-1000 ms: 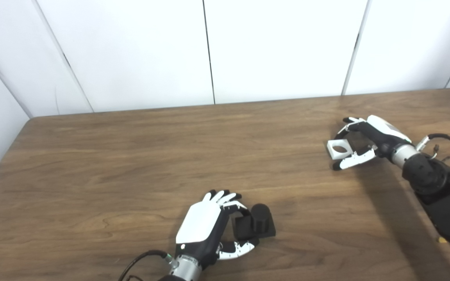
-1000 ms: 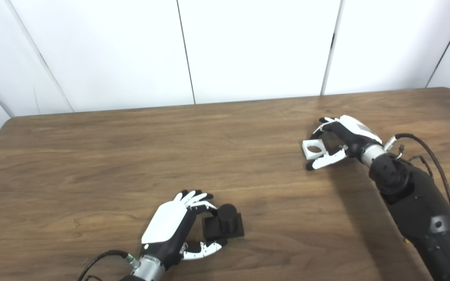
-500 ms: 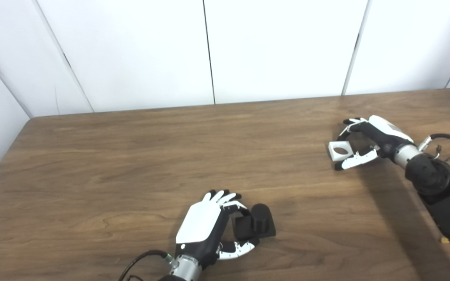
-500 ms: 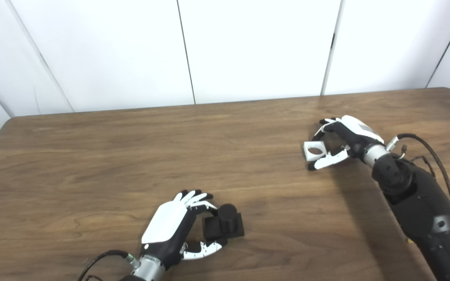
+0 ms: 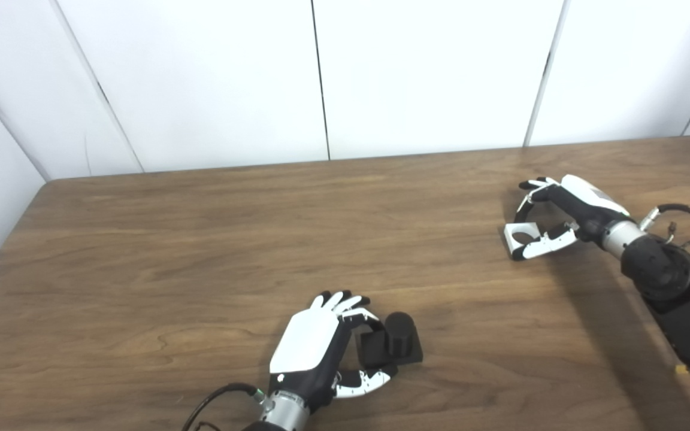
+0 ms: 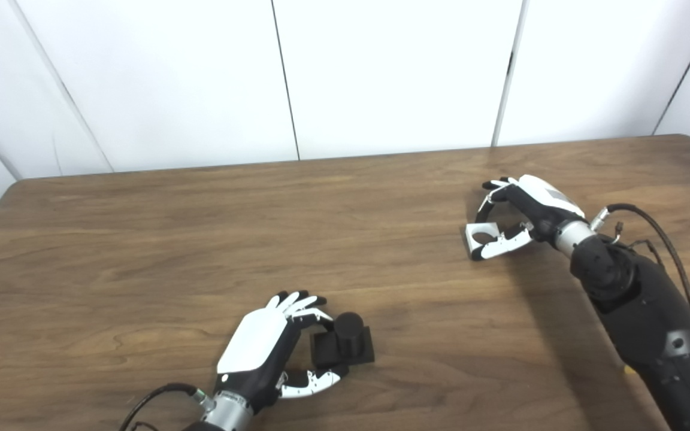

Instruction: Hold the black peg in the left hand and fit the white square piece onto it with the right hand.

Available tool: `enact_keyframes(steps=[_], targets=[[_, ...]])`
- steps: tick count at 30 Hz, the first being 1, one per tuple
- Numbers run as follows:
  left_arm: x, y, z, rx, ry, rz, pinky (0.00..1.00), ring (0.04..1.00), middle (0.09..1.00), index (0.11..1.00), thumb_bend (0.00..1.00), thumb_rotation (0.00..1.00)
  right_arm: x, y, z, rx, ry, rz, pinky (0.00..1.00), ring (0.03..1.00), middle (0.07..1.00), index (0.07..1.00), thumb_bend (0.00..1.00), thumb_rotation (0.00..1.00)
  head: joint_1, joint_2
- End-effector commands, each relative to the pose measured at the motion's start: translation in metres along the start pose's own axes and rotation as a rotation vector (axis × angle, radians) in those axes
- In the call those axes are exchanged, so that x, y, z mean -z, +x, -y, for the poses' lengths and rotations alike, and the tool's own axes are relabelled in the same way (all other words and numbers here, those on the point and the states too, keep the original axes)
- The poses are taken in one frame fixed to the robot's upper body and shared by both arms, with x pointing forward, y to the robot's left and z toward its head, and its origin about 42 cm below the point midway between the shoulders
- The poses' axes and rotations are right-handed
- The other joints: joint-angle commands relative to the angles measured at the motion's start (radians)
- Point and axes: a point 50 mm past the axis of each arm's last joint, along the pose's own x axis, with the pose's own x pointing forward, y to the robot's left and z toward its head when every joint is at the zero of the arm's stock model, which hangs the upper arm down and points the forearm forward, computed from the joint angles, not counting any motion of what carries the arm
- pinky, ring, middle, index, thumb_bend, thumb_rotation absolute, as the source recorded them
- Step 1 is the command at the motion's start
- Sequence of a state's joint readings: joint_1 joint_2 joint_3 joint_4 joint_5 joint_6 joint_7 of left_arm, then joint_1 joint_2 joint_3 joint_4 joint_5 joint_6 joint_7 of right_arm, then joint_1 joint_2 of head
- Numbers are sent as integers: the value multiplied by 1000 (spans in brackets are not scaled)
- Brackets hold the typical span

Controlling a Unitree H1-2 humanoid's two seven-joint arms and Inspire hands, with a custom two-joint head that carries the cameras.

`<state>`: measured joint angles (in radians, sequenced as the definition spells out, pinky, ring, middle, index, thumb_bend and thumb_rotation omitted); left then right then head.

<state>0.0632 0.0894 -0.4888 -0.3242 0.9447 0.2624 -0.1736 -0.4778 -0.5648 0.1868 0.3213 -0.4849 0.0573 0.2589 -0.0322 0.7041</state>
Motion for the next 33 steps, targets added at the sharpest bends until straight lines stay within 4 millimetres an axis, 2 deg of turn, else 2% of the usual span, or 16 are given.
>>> enact_keyframes(steps=[1, 14, 21, 33], targets=[[-2, 1, 2, 13, 15, 0, 1000, 955, 882, 616, 614, 279, -3, 4, 25, 72, -28, 14, 951, 1000, 925, 491, 525, 147, -2, 2], [-2, -1, 3, 18, 14, -3, 999, 956, 885, 614, 605, 313, -3, 2, 25, 73, -33, 11, 946, 1000, 930, 492, 525, 149, -1, 1], [-2, 0, 5, 16, 10, -3, 1000, 955, 882, 615, 613, 284, -9, -2, 28, 89, -41, 35, 967, 1000, 933, 492, 524, 151, -5, 0], [-3, 1, 7, 21, 3, -4, 1000, 964, 887, 617, 602, 283, -44, -19, 37, 122, -62, 132, 955, 1000, 943, 492, 524, 152, -4, -5]])
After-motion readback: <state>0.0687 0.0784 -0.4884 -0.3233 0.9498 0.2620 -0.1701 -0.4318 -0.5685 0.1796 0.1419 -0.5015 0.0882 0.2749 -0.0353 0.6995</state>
